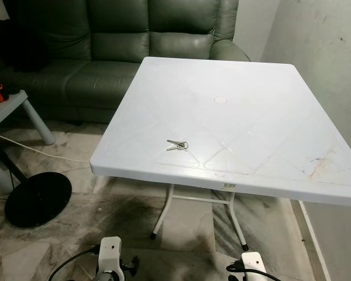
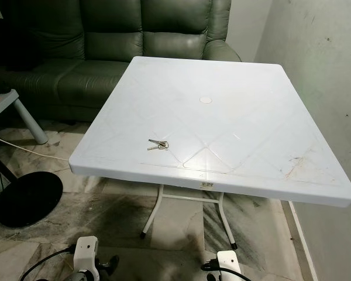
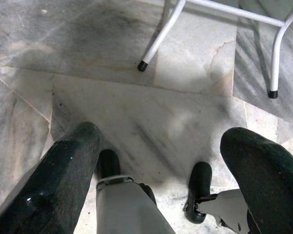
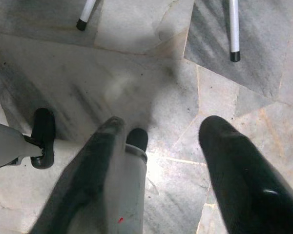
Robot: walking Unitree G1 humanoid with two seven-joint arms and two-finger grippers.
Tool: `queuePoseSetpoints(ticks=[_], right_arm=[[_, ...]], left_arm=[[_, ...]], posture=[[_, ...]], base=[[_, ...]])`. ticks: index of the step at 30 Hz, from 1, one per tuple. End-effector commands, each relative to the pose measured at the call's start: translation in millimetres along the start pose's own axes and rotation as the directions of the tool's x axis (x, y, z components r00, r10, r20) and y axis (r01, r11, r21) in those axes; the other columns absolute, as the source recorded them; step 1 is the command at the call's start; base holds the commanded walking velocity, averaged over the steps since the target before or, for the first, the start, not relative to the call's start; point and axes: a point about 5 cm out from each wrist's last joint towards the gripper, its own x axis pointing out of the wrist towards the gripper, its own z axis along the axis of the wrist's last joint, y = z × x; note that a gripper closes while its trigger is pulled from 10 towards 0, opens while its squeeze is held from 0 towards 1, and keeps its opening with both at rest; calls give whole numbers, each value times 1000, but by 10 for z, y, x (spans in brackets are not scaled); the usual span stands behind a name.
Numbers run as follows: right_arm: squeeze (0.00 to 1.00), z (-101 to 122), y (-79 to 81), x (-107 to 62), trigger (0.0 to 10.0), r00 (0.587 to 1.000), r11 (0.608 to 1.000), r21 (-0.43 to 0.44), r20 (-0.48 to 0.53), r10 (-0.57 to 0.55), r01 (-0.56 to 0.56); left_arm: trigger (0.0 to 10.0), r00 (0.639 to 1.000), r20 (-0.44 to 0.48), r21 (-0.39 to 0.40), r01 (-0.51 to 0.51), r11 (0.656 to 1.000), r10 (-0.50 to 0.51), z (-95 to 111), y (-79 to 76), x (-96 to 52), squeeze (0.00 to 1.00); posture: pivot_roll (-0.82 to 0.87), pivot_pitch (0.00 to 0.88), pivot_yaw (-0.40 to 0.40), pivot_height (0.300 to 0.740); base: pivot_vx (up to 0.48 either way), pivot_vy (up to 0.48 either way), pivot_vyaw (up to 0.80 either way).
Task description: Hang keys on a hook
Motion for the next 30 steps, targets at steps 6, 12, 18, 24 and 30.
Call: queuePoseSetpoints(ticks=[6,12,18,24,30], right_arm=[[1000,37,-1,6,10000,1000,1000,12,18,1,-1],[1000,29,-1,3,10000,1000,1000,24,20,0,0],[1000,26,-2,1,10000,1000,1000,20,22,1,-2],[1000,22,-5,-2,10000,1000,1000,18,27,3,-3],[1000,24,-8,-3,10000,1000,1000,20,30,3,-4]], left_arm=[[10000,1000,-25,12,-7,1000,8,-53,36,-16,0],[10000,1000,-31,12,-7,1000,8,-70,40,-21,0],[10000,999,-33,12,-9,1000,9,-77,41,-22,0],[10000,999,-35,7,-12,1000,13,-78,44,-23,0],[10000,999,-35,5,-13,1000,13,-80,47,-24,0]], posture=[[-11,0,-9,740],[-16,0,-4,740],[-17,0,-4,740],[-14,0,-5,740],[-13,0,-6,740]], base=[[0,0,0],[0,0,0],[0,0,0],[0,0,0],[0,0,0]])
